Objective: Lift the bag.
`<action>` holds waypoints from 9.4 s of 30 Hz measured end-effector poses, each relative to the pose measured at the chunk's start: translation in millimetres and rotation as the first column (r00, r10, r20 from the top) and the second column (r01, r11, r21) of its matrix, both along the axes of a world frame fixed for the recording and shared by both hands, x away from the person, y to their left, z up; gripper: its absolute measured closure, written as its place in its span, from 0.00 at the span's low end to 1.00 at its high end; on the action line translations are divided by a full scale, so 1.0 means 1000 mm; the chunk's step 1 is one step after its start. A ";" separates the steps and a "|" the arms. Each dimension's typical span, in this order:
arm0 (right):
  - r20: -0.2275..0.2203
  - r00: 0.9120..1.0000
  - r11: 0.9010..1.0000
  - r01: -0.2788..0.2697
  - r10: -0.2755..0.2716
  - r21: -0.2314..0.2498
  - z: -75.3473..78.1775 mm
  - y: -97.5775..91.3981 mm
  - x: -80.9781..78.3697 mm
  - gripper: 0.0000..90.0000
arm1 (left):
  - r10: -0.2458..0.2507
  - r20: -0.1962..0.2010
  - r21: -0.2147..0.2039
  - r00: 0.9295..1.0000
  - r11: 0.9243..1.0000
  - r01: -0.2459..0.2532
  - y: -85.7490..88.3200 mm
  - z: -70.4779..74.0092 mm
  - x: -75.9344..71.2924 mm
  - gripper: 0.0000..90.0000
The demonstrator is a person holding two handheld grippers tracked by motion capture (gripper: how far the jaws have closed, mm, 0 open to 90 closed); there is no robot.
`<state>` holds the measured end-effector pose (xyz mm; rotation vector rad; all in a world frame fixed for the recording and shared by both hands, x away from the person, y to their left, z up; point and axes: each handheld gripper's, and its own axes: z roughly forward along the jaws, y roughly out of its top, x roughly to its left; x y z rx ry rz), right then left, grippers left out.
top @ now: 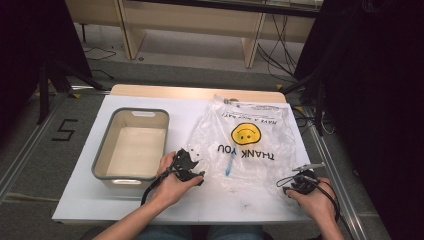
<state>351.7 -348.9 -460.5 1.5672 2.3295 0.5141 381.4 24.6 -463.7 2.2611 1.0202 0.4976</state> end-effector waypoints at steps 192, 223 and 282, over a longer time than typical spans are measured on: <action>0.255 0.967 0.992 -0.007 -0.025 0.125 0.026 -0.014 0.006 0.73 | -0.139 -0.296 0.074 0.945 0.983 0.168 0.008 -0.003 -0.046 0.99; 0.018 0.992 0.990 -0.124 0.123 0.060 0.000 -0.021 -0.008 0.99 | -0.195 0.156 -0.230 0.968 0.946 0.228 0.018 0.051 -0.049 0.99; 0.782 0.609 0.990 0.044 -0.130 0.131 0.131 -0.020 -0.015 1.00 | 0.086 0.539 -0.439 0.838 0.878 0.192 0.052 0.151 -0.018 0.99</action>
